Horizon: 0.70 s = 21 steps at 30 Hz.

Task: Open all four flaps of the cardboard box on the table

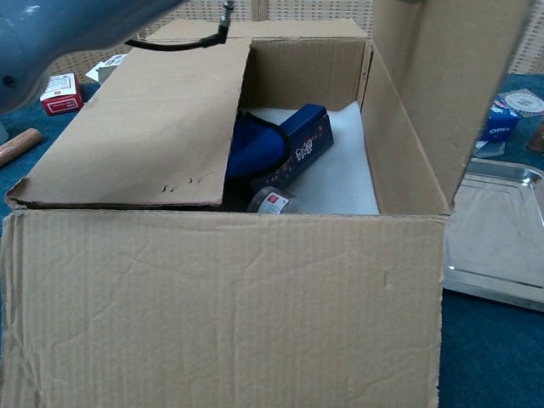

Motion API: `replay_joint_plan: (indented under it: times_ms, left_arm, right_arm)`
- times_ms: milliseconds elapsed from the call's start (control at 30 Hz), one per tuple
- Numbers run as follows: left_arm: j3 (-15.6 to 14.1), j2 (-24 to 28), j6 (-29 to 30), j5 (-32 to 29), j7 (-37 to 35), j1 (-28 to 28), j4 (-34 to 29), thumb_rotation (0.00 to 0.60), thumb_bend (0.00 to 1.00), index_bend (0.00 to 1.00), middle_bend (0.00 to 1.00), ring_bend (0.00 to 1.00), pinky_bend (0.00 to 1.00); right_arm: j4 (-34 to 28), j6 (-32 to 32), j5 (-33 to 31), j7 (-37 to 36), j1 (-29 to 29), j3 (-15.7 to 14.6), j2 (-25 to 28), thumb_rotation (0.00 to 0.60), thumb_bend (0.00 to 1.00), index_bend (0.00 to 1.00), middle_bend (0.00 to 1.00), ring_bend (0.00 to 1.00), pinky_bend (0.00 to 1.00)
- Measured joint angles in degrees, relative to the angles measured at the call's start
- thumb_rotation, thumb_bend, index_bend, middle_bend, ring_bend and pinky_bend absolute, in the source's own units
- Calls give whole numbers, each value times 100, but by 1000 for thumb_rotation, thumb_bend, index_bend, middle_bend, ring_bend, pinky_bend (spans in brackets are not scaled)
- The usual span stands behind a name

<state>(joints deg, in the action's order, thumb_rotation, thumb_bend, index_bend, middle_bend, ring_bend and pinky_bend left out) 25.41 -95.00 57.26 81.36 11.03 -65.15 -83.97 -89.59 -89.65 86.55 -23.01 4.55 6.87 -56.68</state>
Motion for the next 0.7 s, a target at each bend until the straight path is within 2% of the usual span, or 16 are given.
replay_joint_plan:
  times_ms: [300,400,567,700]
  left_arm:
    - [484,-808,-193,-508,39,-839,903,600,151,0,0,0,184]
    - [600,-913,-195,-693,62,-986,982,600,150,0,0,0,185]
    - [426,-785,-154,-729,115,-849,821,600,150,0,0,0,175]
    - [109,-485,-185,-771,105,-556,478,600,151,20,0,0,171]
  right_arm:
    - [58,28,-15,-91,-19,-3,5,600,0,0,0,0,26]
    - [63,52,-9,-91,-12,-8,1,600,0,0,0,0,25]
    - [44,74,-19,-92,-6,1,12,600,0,0,0,0,26]
    - [28,47,-10,-118,-26,1,29,600,0,0,0,0,26]
